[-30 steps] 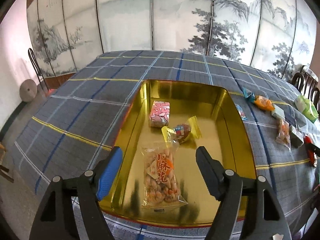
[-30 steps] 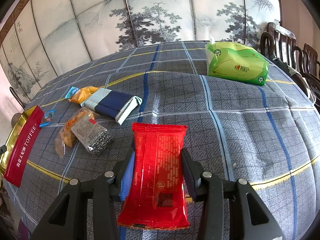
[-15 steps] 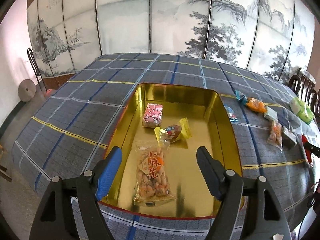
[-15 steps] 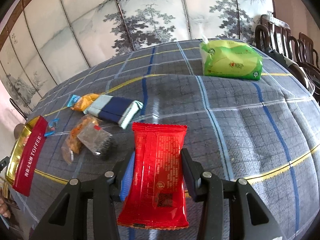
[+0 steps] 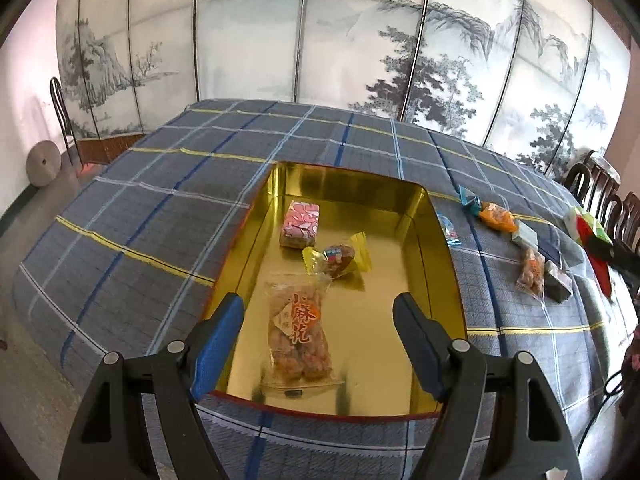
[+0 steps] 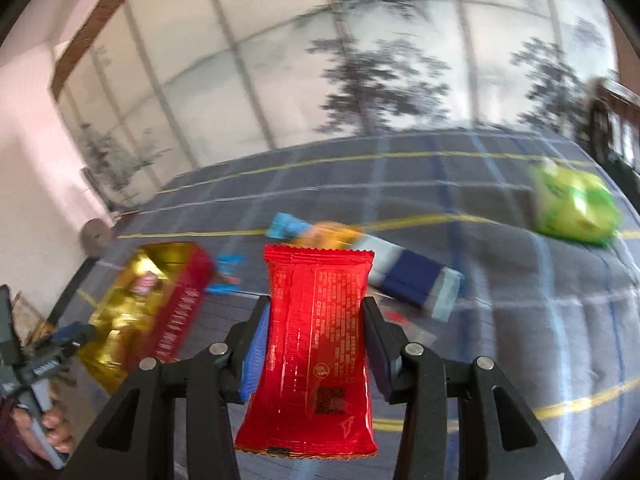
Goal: Organize snacks
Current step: 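Carry the red packet into the gold tin and release it with the right gripper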
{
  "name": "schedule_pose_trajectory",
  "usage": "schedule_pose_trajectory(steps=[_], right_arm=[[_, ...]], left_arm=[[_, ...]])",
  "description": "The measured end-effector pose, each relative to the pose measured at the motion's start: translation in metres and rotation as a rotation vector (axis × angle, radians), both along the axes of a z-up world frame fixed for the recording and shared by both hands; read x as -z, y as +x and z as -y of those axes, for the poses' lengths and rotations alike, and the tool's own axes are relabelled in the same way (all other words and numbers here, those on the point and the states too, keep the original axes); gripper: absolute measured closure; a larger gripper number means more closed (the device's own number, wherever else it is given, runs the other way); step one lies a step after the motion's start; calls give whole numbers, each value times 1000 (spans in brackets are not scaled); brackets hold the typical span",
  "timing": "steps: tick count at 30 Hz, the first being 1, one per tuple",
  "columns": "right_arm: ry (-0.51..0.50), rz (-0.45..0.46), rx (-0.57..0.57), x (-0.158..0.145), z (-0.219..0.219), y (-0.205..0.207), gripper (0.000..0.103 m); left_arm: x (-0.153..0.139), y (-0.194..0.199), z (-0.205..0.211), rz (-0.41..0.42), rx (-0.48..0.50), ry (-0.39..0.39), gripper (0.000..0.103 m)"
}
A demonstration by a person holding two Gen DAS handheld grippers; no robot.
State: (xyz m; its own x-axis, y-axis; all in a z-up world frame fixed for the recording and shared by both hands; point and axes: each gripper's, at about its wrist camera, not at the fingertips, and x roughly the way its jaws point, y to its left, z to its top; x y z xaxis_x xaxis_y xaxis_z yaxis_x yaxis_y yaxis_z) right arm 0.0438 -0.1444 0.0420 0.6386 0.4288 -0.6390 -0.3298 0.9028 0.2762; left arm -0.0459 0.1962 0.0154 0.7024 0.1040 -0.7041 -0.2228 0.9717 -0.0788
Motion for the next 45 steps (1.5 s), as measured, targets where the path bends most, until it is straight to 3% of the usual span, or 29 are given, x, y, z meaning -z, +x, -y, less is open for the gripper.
schedule_pose_trajectory(steps=[7, 13, 17, 20, 24, 32, 39, 45], right_arm=[[17, -6, -189, -14, -93, 10, 58], [4, -65, -303, -2, -166, 29, 58], [-3, -99, -344, 4, -200, 44, 58], [-31, -139, -359, 14, -224, 56, 58], [-89, -178, -380, 28, -255, 69, 58], [-125, -221, -374, 46, -278, 87, 58], [-131, -226, -381, 51, -284, 91, 58], [-8, -151, -355, 12, -235, 85, 58]], left_arm=[[-8, -10, 1, 15, -2, 74, 17], [-10, -15, -1, 21, -11, 117, 17], [-11, -16, -3, 18, -32, 158, 13], [-12, -16, -5, 19, -36, 175, 2], [-10, -14, -10, -2, -42, 170, 1], [-8, -13, -21, -16, -46, 115, 1], [-7, -14, -22, -7, -50, 134, 1], [-6, -13, -22, -25, -34, 139, 1]])
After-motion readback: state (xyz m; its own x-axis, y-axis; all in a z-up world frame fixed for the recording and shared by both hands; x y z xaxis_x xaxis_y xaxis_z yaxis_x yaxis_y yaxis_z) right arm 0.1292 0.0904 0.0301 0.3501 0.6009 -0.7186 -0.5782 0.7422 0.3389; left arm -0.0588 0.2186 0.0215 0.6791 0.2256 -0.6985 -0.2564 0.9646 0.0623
